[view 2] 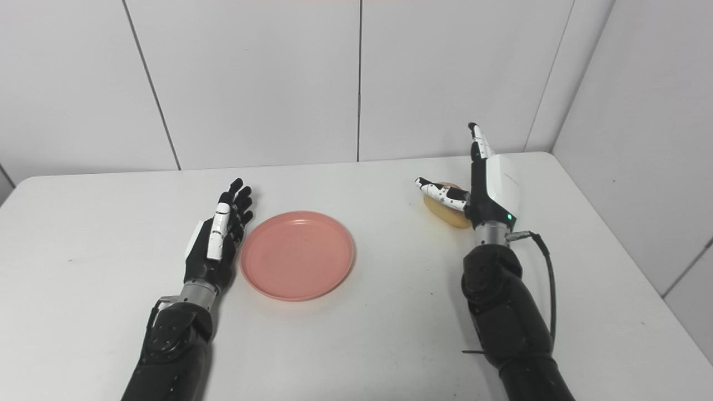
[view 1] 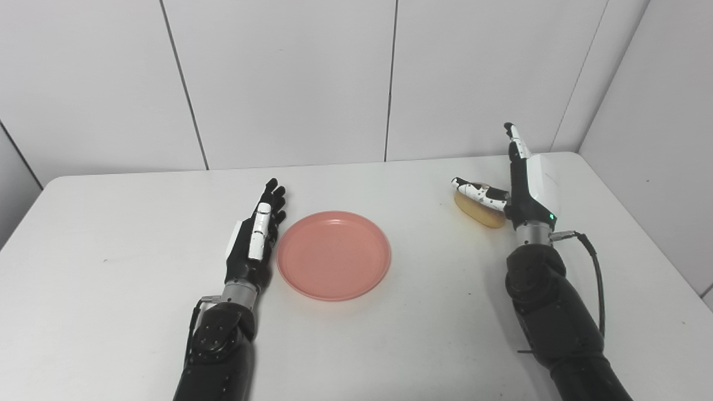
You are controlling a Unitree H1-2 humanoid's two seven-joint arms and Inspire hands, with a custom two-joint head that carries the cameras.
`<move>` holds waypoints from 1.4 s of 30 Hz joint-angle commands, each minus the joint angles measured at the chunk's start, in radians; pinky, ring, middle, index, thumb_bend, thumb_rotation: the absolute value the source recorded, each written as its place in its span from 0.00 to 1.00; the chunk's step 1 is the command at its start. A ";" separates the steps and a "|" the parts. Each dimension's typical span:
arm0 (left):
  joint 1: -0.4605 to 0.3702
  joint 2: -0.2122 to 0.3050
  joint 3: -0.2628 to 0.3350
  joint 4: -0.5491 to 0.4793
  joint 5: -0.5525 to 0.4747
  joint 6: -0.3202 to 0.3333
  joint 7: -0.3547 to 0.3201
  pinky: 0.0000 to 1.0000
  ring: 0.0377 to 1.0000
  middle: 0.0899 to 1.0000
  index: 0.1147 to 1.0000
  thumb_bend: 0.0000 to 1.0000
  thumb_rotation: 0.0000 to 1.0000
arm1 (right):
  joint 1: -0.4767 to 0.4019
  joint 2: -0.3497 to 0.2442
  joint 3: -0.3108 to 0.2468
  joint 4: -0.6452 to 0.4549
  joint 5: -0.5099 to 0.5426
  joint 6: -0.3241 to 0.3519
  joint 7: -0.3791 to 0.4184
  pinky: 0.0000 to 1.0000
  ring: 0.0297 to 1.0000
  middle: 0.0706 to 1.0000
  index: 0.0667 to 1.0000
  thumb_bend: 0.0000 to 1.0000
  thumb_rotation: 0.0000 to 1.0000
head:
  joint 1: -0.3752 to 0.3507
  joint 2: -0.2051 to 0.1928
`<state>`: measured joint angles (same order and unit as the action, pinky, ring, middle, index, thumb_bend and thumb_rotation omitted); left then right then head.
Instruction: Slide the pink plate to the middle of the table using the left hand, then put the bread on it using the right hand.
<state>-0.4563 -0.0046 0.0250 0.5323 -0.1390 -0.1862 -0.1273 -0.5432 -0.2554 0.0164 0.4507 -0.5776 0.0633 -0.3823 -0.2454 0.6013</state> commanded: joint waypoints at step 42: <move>0.034 -0.001 0.029 -0.022 0.004 -0.010 0.028 1.00 0.99 0.97 0.95 0.50 1.00 | -0.044 -0.055 0.066 0.073 0.057 0.065 0.051 0.34 0.42 0.45 0.60 0.54 0.00 | 0.047 0.005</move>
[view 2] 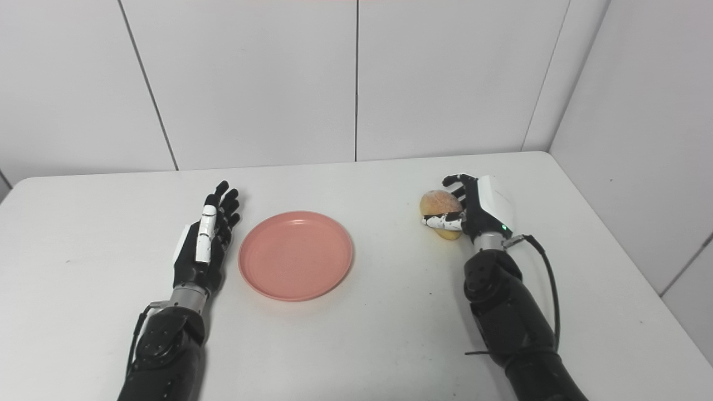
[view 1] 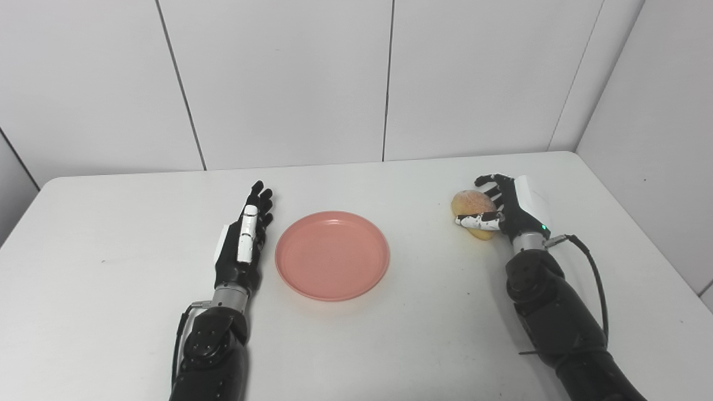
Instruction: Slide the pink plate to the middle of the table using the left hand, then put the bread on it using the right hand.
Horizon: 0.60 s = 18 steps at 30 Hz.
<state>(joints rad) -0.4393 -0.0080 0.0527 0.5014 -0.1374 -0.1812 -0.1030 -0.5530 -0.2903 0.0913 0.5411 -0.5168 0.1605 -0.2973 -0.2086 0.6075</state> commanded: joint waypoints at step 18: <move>0.021 -0.026 -0.026 0.003 0.052 -0.020 0.049 1.00 1.00 0.98 0.97 0.53 1.00 | 0.021 0.049 -0.009 -0.305 0.081 -0.142 -0.003 0.42 0.48 0.43 0.49 0.52 0.00 | 0.103 -0.003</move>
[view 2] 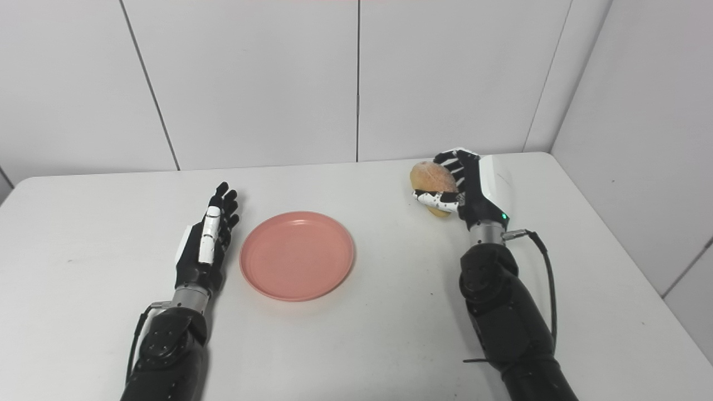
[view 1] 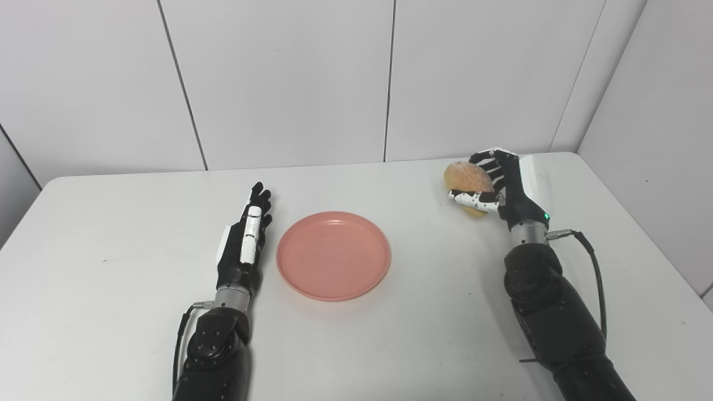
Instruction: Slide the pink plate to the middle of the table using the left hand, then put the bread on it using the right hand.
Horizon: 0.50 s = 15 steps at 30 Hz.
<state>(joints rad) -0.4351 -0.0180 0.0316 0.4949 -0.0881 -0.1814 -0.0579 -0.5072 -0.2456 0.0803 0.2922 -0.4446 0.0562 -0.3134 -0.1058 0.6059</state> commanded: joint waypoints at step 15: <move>0.022 -0.030 -0.010 -0.009 0.008 -0.008 0.015 1.00 1.00 0.98 0.97 0.53 1.00 | 0.033 0.123 0.082 -0.249 0.034 -0.004 0.190 0.42 0.47 0.43 0.49 0.52 0.00 | 0.040 0.003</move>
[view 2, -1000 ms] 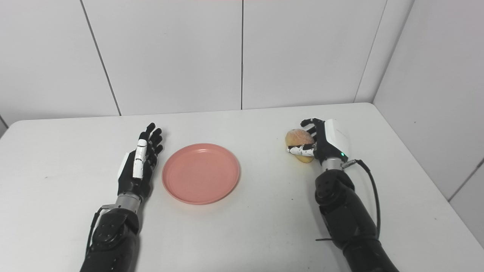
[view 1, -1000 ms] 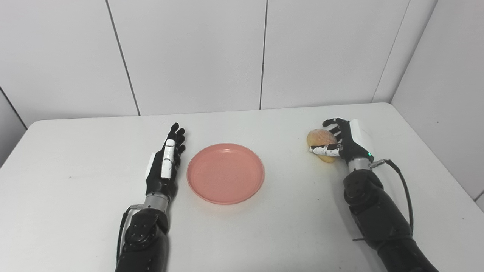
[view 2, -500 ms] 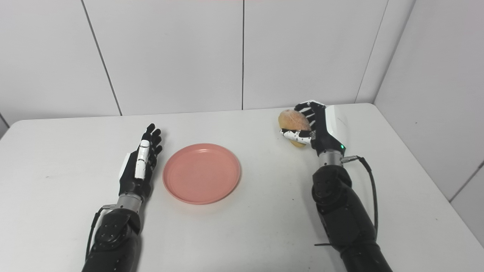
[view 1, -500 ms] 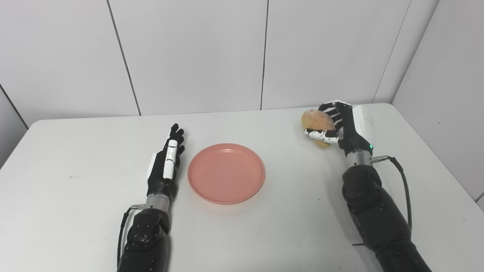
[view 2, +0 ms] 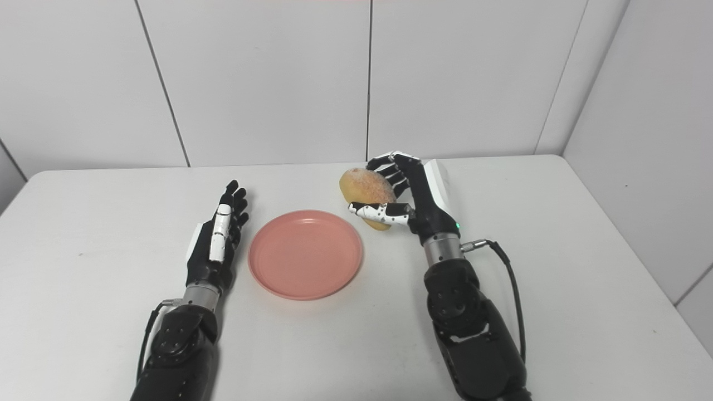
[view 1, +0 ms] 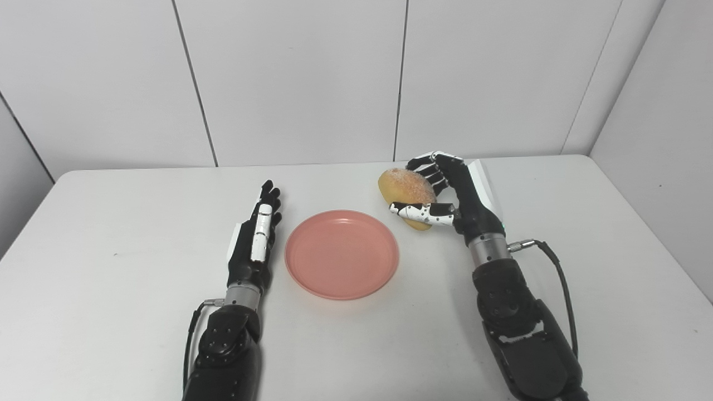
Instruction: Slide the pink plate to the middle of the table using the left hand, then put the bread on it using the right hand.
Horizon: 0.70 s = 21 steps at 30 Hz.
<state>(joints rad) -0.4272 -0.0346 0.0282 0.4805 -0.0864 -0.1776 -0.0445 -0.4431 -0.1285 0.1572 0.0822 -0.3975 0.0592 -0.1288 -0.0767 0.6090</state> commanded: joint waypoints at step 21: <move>0.017 -0.026 -0.010 -0.011 0.001 0.004 0.005 1.00 1.00 0.99 0.97 0.53 1.00 | -0.113 0.061 0.153 0.256 -0.131 -0.146 -0.011 0.39 0.46 0.43 0.49 0.52 0.00 | 0.018 0.001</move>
<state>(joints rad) -0.4173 -0.0485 0.0238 0.4629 -0.0867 -0.1606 -0.0397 -0.4970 -0.0771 0.3082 0.3504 -0.5201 -0.0257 -0.1180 -0.0598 0.6105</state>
